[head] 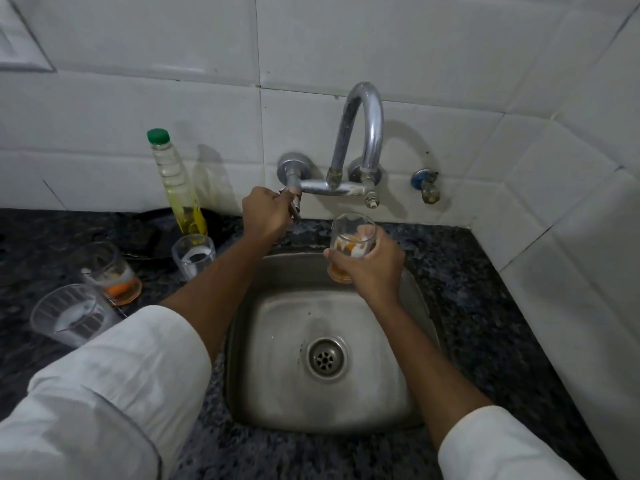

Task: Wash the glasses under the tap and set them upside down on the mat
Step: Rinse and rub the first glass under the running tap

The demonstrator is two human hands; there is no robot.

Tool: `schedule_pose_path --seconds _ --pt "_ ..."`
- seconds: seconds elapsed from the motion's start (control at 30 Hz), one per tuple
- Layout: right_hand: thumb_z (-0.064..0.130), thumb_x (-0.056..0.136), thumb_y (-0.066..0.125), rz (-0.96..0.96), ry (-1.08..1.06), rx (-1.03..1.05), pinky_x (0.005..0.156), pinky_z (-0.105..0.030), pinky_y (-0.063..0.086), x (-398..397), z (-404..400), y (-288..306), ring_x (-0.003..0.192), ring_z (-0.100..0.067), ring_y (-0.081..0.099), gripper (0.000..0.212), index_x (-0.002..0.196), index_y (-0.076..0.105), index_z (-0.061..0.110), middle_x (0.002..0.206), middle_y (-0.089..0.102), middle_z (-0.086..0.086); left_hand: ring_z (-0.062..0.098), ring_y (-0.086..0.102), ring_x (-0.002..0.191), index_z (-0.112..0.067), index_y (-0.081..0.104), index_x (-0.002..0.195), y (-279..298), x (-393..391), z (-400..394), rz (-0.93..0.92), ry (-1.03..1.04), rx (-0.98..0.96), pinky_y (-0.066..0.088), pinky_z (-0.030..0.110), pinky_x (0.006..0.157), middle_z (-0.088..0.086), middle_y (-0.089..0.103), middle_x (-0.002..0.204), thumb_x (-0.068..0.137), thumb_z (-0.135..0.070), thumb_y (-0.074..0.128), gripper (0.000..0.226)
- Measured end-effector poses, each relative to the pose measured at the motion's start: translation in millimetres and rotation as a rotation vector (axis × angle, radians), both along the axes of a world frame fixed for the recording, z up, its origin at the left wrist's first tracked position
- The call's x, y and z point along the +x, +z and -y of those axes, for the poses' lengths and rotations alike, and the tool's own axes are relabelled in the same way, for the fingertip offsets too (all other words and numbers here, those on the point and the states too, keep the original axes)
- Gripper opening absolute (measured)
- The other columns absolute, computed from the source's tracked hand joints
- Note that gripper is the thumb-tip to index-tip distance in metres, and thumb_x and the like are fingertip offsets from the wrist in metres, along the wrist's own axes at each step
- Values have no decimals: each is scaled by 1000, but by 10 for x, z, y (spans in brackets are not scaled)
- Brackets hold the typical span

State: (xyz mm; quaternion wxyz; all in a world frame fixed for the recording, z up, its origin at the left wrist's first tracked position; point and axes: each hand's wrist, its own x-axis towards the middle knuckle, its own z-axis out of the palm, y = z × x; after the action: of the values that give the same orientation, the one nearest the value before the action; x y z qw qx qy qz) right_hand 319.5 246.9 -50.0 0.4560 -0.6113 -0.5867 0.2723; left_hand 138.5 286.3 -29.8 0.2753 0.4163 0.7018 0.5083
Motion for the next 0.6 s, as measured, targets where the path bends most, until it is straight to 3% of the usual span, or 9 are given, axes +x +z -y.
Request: schedule_pose_path --seconds 0.1,0.2,0.27,0.4,0.47,0.53,0.6 --pt "32 53 94 22 -1 9 56 -5 41 15 8 12 68 -6 59 51 92 65 15 80 66 5 27 73 62 -9 67 61 -21 -9 -27 31 13 -16 62 47 67 16 72 67 92 -36 66 42" --pt "36 52 93 41 -2 5 62 -24 52 14 9 9 73 -12 64 52 91 65 17 82 69 3 28 73 62 1 71 74 -44 -34 -48 71 15 -49 62 47 68 18 73 70 94 -36 64 43" --pt "38 51 92 48 -1 0 64 -28 54 8 12 7 74 -13 65 53 91 65 17 83 69 2 29 73 62 4 71 78 -42 -30 -40 91 12 -57 62 47 67 19 73 71 95 -35 63 44" --pt "38 50 92 49 -4 -10 65 -28 55 -2 24 20 75 -14 66 54 92 65 17 85 69 2 28 73 63 5 70 81 -29 -22 -13 140 8 -51 62 43 65 22 74 79 96 -34 61 42" --pt "36 51 93 45 0 -18 65 -25 53 2 48 35 74 -11 63 53 92 63 19 85 67 4 24 72 68 -5 69 82 -30 21 53 221 4 -33 61 42 67 17 74 86 96 -36 60 36" --pt "34 52 93 35 -2 -17 60 -18 47 5 75 51 71 -8 60 51 90 61 21 81 63 7 20 67 79 -15 65 96 -129 155 197 365 -10 -76 57 44 73 10 69 99 97 -42 56 29" --pt "34 52 93 15 -16 -8 58 -15 43 3 80 63 71 -9 60 50 89 61 20 80 63 8 23 62 98 -19 58 123 -346 362 391 568 -100 -249 51 46 78 9 62 118 95 -56 50 46"
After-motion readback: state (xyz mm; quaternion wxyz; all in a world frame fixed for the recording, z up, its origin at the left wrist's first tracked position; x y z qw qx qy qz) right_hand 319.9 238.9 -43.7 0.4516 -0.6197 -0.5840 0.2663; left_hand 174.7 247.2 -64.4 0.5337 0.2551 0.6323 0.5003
